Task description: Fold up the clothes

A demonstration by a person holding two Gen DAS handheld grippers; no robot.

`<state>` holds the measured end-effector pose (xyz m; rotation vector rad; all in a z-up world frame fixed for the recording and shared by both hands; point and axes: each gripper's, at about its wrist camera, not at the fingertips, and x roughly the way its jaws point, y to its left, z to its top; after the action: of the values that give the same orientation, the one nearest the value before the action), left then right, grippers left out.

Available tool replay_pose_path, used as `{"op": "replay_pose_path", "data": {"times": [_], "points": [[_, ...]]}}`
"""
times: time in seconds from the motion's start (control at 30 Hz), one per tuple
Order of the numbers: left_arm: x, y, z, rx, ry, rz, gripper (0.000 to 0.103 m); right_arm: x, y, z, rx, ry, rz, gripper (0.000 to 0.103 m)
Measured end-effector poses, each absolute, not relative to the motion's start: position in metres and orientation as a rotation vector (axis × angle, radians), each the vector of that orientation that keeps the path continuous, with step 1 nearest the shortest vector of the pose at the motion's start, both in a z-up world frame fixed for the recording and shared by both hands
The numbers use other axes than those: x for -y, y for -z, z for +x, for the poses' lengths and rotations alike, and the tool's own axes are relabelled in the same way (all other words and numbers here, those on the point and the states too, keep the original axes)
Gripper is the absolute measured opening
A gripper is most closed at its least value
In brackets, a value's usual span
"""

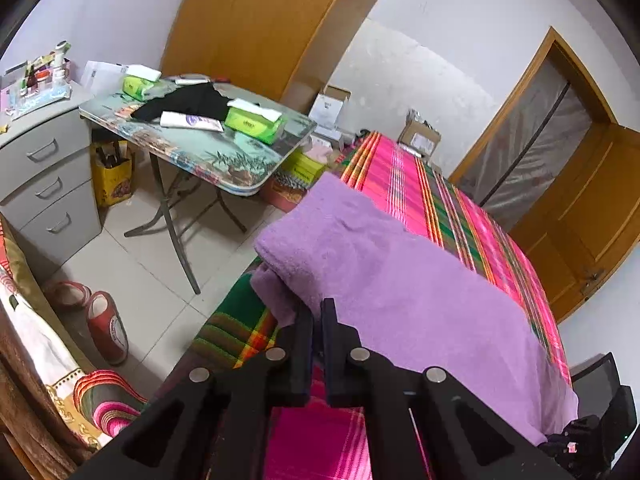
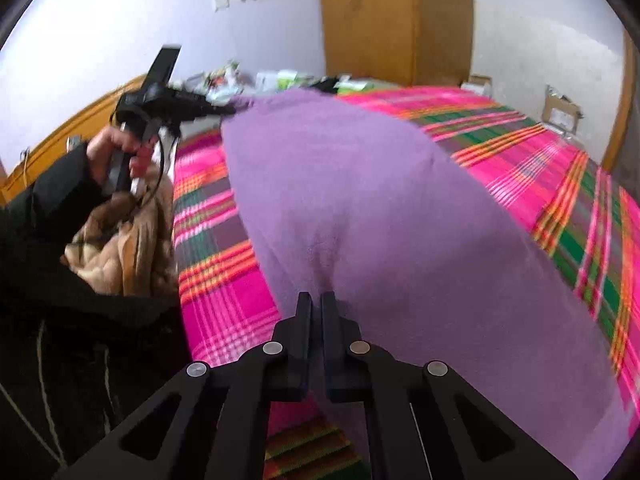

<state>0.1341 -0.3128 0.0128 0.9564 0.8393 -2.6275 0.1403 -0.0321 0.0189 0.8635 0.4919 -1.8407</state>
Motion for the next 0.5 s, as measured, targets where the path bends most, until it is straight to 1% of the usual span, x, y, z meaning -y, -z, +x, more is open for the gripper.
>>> {"op": "replay_pose_path", "data": {"times": [0.1,0.33,0.5], "points": [[0.312,-0.013,0.135,-0.819,2.635,0.976,0.005,0.029,-0.025,0.138,-0.449,1.837,0.863,0.011],[0.305,-0.030,0.150,-0.764,2.647,0.939,0.005,0.007,-0.039,0.126,-0.272,1.881,0.841,0.014],[0.257,-0.046,0.134,-0.655,2.778,0.984,0.005,0.016,-0.025,0.126,-0.279,1.890,0.885,0.015]]}}
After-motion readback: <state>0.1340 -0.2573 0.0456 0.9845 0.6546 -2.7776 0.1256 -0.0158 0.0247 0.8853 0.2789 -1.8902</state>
